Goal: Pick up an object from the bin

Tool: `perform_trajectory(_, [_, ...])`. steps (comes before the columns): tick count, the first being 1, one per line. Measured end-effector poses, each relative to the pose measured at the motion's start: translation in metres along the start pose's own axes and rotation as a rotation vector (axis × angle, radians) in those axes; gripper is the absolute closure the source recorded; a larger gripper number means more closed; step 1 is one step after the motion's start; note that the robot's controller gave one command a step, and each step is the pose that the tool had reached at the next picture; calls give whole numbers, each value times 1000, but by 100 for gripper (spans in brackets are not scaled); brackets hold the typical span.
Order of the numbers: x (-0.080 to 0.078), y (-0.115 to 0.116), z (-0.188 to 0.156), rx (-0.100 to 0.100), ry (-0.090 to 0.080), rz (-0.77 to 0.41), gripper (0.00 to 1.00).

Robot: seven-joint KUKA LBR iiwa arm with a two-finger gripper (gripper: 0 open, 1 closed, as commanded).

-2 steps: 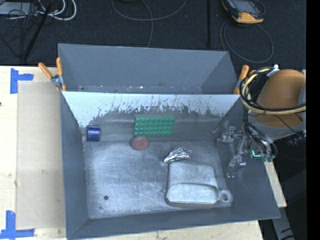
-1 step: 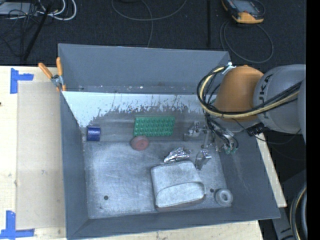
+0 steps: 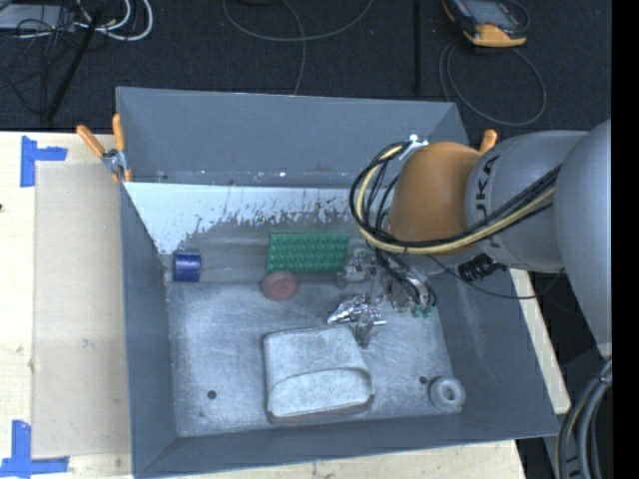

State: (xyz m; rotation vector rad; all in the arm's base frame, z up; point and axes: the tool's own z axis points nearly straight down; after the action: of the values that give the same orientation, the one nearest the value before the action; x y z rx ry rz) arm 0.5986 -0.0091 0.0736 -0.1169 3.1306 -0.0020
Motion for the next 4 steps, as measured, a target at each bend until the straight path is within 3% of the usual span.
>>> perform_trajectory(1, [-2, 0, -2, -1, -5, 0, 100])
perform_trajectory(2, [-4, -57, -178, 1, -1, -71, 100])
perform_trajectory(3, [-3, -56, -173, -2, 7, -73, 0])
perform_trajectory(4, [-16, -15, -92, -6, 16, -109, 0])
